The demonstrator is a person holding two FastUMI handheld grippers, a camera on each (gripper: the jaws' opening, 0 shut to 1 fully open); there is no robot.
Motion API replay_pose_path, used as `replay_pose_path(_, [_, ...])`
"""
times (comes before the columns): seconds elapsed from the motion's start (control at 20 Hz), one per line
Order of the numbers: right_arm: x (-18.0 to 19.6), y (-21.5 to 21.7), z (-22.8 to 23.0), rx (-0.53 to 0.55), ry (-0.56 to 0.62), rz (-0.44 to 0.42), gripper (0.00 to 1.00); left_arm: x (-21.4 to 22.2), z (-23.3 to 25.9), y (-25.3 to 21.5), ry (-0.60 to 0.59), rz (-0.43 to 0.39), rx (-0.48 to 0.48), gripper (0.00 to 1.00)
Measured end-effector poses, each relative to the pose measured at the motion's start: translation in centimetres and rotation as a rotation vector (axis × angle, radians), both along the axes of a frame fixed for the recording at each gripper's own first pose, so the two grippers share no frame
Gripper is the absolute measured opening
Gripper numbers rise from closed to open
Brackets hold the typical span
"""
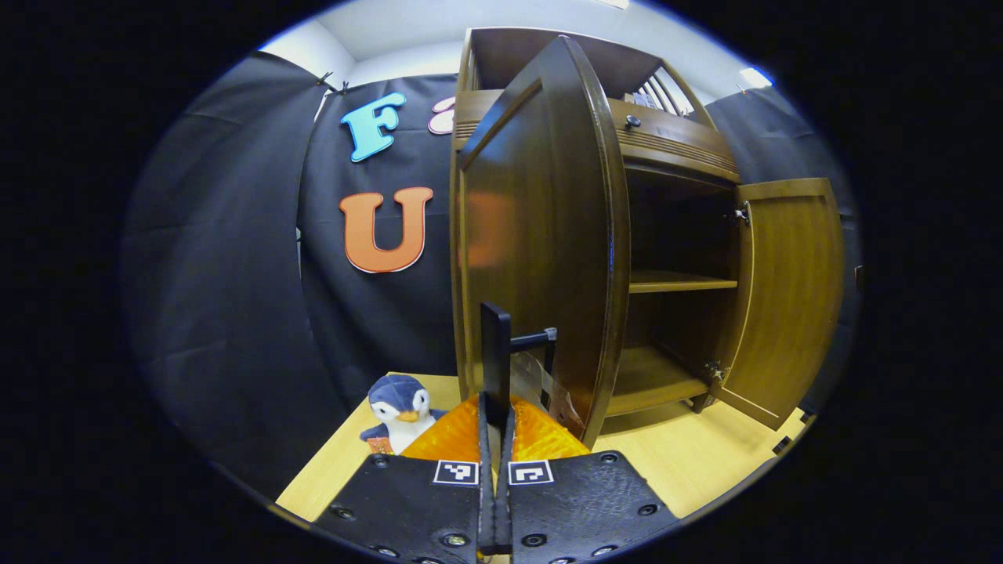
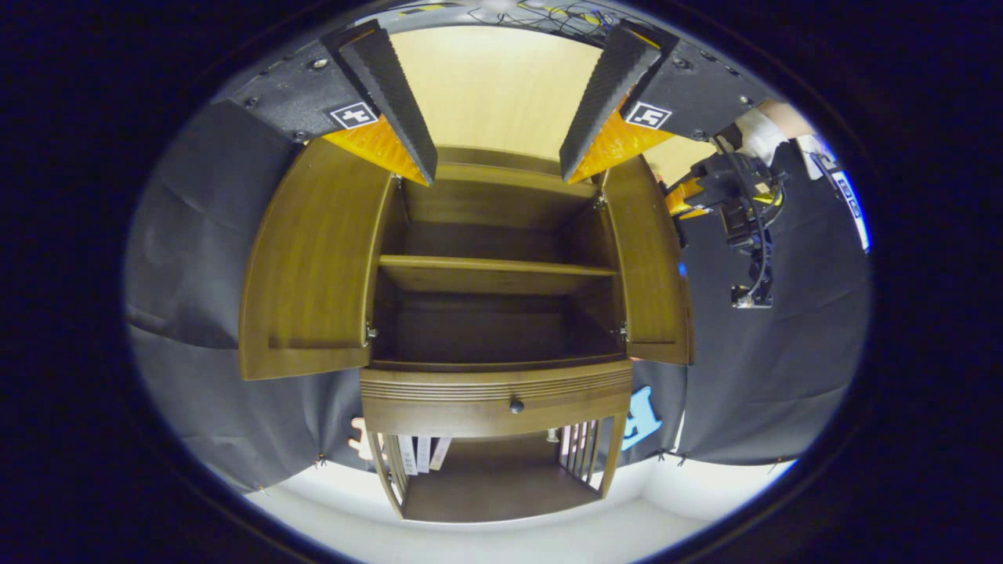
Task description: Open the right door of the double-door shoe cabinet with the right hand, and open the left door with the left hand.
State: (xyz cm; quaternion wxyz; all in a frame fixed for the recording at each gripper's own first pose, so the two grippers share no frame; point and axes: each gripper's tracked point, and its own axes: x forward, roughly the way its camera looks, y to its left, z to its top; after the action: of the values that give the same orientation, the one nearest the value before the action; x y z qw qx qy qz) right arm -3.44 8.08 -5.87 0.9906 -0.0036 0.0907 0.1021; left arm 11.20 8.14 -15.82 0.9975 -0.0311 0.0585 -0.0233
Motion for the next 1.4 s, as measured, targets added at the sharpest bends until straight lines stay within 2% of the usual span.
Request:
replay_pose_path(0.35, [0.2,1.8,-0.4,0.006,0.011,0.027,0.99,0.0,0.0,4.4,-0.003,0.004,0.012,0.0])
replay_pose_path(0.6, [0.0,2.1,-0.8,0.008,0.021,0.027,0.99,0.5,0.0,5.8,-0.045,-0.076,0.047,0.0])
replay_pose_path(0.9, [-0.2,2.2,-1.2,-0.007,0.036,0.029,0.99,0.7,-0.3,8.0,-0.063,-0.161,0.012,0.0])
replay_pose_path(1.1, [-0.4,2.4,-1.1,-0.017,0.038,0.037,0.99,1.1,-0.4,9.0,-0.039,-0.216,0.014,0.0])
replay_pose_path(1.15, [-0.4,2.4,-1.2,-0.018,0.039,0.039,0.99,1.1,-0.4,9.3,-0.026,-0.224,0.011,0.03])
replay_pose_path(1.2, [-0.4,2.4,-1.2,-0.02,0.041,0.039,0.99,1.3,-0.5,9.5,-0.013,-0.227,0.013,0.0])
replay_pose_path(1.25, [-0.5,2.4,-1.4,-0.022,0.044,0.039,1.0,1.3,-0.5,9.7,-0.004,-0.22,0.024,0.16])
replay_pose_path(1.3, [-0.5,2.3,-1.5,-0.021,0.046,0.038,1.0,1.2,-0.5,9.8,0.0,-0.217,0.029,0.18])
replay_pose_path(1.4, [-0.5,2.1,-1.4,-0.017,0.046,0.037,1.0,0.5,-0.4,10.8,0.0,-0.19,0.048,0.3])
